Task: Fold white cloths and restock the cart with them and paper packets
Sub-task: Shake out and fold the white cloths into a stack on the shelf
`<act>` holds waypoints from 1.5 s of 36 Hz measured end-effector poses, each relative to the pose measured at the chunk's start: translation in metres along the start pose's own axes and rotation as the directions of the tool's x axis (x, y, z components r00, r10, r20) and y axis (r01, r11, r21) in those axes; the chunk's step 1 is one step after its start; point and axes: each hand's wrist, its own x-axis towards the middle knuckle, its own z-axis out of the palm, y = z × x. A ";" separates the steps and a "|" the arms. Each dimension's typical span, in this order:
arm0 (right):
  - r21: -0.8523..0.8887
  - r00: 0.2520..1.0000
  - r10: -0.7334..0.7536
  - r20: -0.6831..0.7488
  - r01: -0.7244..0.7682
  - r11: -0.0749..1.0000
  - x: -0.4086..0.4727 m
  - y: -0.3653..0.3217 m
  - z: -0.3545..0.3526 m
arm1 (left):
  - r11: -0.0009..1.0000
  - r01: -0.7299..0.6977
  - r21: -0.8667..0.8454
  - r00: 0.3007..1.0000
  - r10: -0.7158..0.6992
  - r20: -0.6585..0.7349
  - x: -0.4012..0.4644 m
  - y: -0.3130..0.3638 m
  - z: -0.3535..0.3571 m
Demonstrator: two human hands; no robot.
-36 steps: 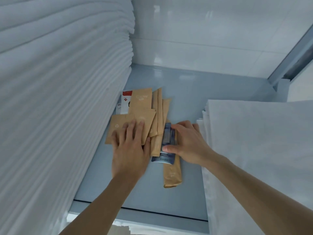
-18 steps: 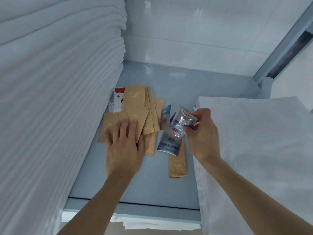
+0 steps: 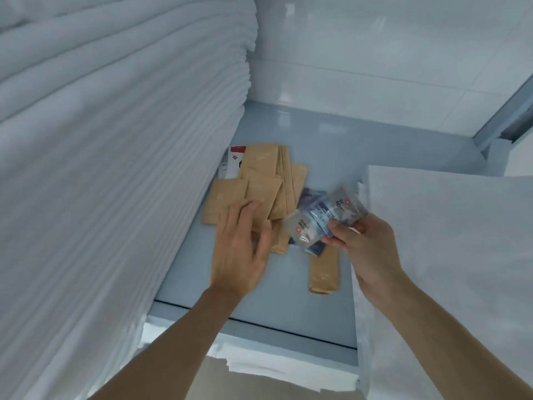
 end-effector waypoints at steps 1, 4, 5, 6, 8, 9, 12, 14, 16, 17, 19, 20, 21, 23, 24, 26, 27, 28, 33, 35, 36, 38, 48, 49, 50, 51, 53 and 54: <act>-0.007 1.000 0.000 0.026 0.000 1.000 -0.004 0.001 0.006 | 0.998 0.025 -0.062 1.000 -0.026 -0.010 -0.006 0.003 -0.002; -0.056 0.996 0.002 0.084 0.003 0.998 -0.013 0.005 0.023 | 0.970 0.116 -0.216 0.993 -0.116 0.017 -0.027 0.011 -0.008; -0.079 0.995 0.000 0.104 0.008 0.997 -0.016 0.006 0.029 | 0.965 0.135 -0.224 0.991 -0.131 0.036 -0.033 0.013 -0.010; -0.098 0.992 -0.002 0.125 0.014 0.995 -0.019 0.007 0.034 | 0.966 0.140 -0.217 0.990 -0.134 0.043 -0.038 0.013 -0.013; -0.092 0.986 0.018 0.166 -0.002 0.996 -0.025 0.009 0.044 | 0.975 0.121 -0.188 0.993 -0.121 0.011 -0.044 0.009 -0.021; -0.078 0.984 0.037 0.176 -0.024 0.997 -0.027 0.011 0.049 | 0.980 0.114 -0.166 0.993 -0.117 -0.008 -0.046 0.007 -0.027; -0.080 0.986 0.079 0.147 -0.068 0.994 -0.033 0.016 0.061 | 0.990 0.133 -0.040 0.990 -0.134 -0.030 -0.054 -0.003 -0.044; -0.065 0.986 0.120 0.115 -0.113 0.991 -0.037 0.019 0.071 | 0.979 0.196 0.059 0.980 -0.193 -0.057 -0.060 -0.010 -0.056; -0.045 0.980 0.173 0.097 -0.169 0.985 -0.043 0.024 0.081 | 0.958 0.260 0.120 0.965 -0.254 -0.066 -0.065 -0.016 -0.068; -0.070 0.980 0.177 0.092 -0.171 0.983 -0.045 0.028 0.085 | 0.948 0.280 0.148 0.960 -0.276 -0.047 -0.067 -0.018 -0.073; -0.256 0.992 0.091 0.084 -0.067 0.964 -0.051 0.036 0.089 | 0.934 0.285 0.217 0.953 -0.300 0.037 -0.069 -0.018 -0.081; -0.344 0.995 0.051 0.084 -0.019 0.939 -0.054 0.038 0.091 | 0.925 0.276 0.260 0.949 -0.306 0.081 -0.069 -0.017 -0.084; -0.395 0.996 0.026 0.090 0.012 0.918 -0.056 0.038 0.092 | 0.916 0.263 0.302 0.945 -0.307 0.109 -0.069 -0.016 -0.085; -0.460 0.992 -0.013 0.126 0.070 0.885 -0.060 0.037 0.093 | 0.896 0.248 0.369 0.945 -0.308 0.112 -0.067 -0.012 -0.085; -0.500 0.988 -0.033 0.150 0.105 0.860 -0.060 0.036 0.094 | 0.884 0.244 0.398 0.946 -0.307 0.101 -0.066 -0.009 -0.084; -0.573 0.977 -0.062 0.205 0.171 0.802 -0.057 0.035 0.094 | 0.866 0.223 0.448 0.956 -0.285 0.074 -0.064 -0.007 -0.081; -0.584 0.970 -0.076 0.230 0.200 0.787 -0.056 0.034 0.094 | 0.862 0.199 0.466 0.965 -0.256 0.061 -0.064 -0.007 -0.080; -0.587 0.964 -0.090 0.249 0.224 0.778 -0.054 0.033 0.094 | 0.862 0.168 0.478 0.975 -0.217 0.049 -0.064 -0.008 -0.079; -0.556 0.967 -0.083 0.243 0.209 0.805 -0.040 0.035 0.091 | 0.874 0.055 0.482 0.997 -0.071 0.016 -0.065 -0.013 -0.072; -0.533 0.967 -0.070 0.243 0.194 0.824 -0.038 0.038 0.090 | 0.881 0.047 0.471 0.997 -0.068 0.028 -0.067 -0.014 -0.071; -0.518 0.967 -0.065 0.247 0.188 0.834 -0.038 0.039 0.090 | 0.880 0.044 0.474 0.997 -0.069 0.035 -0.068 -0.015 -0.071; -0.489 0.966 -0.071 0.249 0.188 0.852 -0.039 0.042 0.088 | 0.879 0.042 0.475 0.996 -0.073 0.047 -0.068 -0.016 -0.072; -0.489 0.976 -0.109 0.187 0.189 0.852 -0.040 0.042 0.092 | 0.883 0.106 0.457 0.982 -0.166 0.094 -0.057 -0.013 -0.073; -0.504 0.977 -0.117 0.176 0.192 0.842 -0.040 0.042 0.091 | 0.890 0.112 0.441 0.981 -0.170 0.094 -0.055 -0.012 -0.072; -0.524 0.978 -0.120 0.170 0.193 0.829 -0.040 0.041 0.091 | 0.898 0.113 0.425 0.982 -0.167 0.091 -0.054 -0.010 -0.071; -0.554 0.979 -0.118 0.166 0.192 0.810 -0.039 0.041 0.090 | 0.906 0.110 0.410 0.984 -0.157 0.084 -0.054 -0.008 -0.071; -0.622 0.979 -0.132 0.157 0.202 0.756 -0.038 0.041 0.087 | 0.919 0.090 0.384 0.990 -0.126 0.068 -0.051 -0.004 -0.069; -0.649 0.976 -0.153 0.156 0.218 0.729 -0.037 0.041 0.084 | 0.925 0.077 0.372 0.992 -0.109 0.065 -0.050 -0.002 -0.068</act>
